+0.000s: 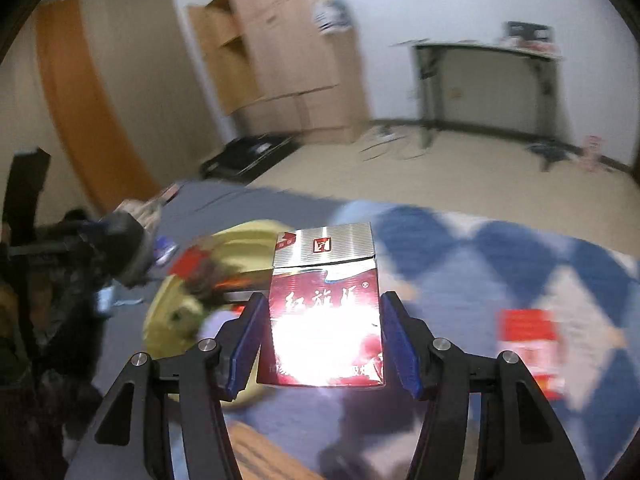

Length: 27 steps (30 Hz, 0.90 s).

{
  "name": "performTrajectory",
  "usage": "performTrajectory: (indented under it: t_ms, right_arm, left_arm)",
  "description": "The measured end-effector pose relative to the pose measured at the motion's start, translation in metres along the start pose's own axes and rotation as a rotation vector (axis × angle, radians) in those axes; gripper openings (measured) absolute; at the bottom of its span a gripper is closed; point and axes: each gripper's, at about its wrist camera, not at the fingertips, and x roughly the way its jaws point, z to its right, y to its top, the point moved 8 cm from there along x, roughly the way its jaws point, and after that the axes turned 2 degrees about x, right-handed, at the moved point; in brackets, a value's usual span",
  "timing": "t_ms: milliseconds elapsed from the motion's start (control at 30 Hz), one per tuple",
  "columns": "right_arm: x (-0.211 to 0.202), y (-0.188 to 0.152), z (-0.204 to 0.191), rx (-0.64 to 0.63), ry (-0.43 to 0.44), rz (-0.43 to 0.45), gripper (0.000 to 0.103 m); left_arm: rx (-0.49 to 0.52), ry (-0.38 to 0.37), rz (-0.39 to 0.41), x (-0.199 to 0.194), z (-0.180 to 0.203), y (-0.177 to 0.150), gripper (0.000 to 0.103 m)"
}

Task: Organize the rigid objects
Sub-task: 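Carry the red-and-silver pack and black foam container into the yellow tray and release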

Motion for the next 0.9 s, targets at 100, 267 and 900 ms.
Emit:
performTrajectory:
  t_ms: [100,267,900]
  right_arm:
    - [0.047,0.000,-0.038,-0.042,0.053,-0.097,0.058]
    - [0.108,0.015,-0.066,-0.112,0.060,-0.188,0.058]
    - [0.192,0.051,-0.076,-0.138,0.036,-0.278,0.096]
  left_arm:
    - [-0.038,-0.010,-0.061,0.028,-0.016,-0.038,0.068]
    - [-0.051,-0.033,-0.099,0.064,-0.024,-0.065,0.068]
    - [-0.056,-0.084,0.018,0.071,-0.035,-0.035,0.103]
